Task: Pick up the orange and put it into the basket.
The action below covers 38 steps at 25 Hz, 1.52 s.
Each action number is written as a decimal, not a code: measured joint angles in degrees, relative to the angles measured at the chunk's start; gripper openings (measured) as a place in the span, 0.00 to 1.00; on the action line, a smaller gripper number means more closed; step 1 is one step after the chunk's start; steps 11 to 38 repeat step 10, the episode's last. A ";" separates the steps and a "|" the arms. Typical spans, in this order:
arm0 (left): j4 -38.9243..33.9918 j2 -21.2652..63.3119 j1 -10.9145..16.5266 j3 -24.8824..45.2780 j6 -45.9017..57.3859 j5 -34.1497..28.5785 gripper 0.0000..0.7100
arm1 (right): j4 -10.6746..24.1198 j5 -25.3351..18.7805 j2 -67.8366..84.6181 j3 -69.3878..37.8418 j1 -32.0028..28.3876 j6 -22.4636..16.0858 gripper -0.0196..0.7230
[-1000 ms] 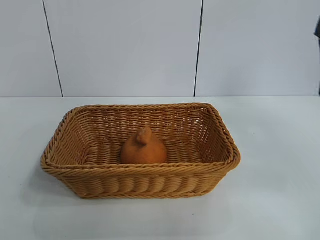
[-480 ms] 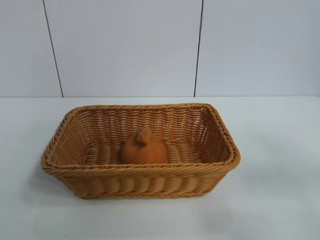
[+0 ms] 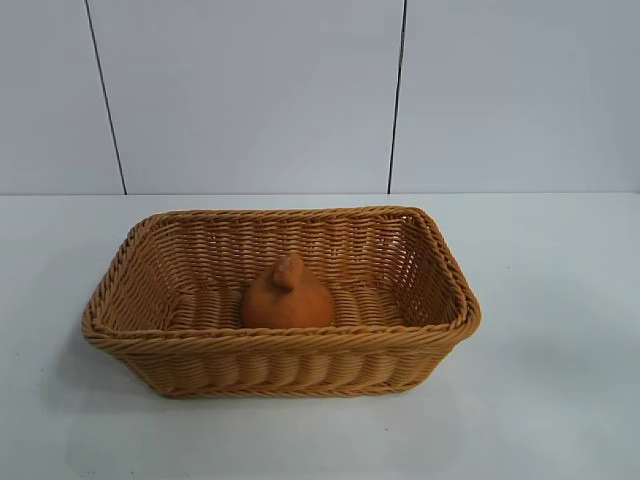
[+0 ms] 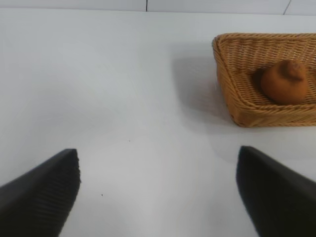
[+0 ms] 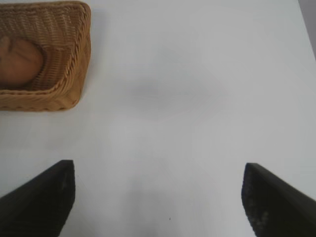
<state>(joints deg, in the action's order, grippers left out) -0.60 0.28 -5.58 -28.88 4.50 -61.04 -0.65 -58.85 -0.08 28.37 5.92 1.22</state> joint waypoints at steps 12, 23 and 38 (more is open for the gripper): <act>0.00 0.00 0.00 0.00 0.00 0.00 0.87 | 0.00 -0.12 0.46 0.00 0.00 0.00 0.88; 0.00 0.00 0.00 0.00 0.00 0.00 0.87 | 0.00 -0.12 0.46 0.00 0.00 0.00 0.88; 0.00 0.00 0.00 0.00 0.00 0.00 0.87 | 0.00 -0.12 0.46 0.00 0.00 0.00 0.88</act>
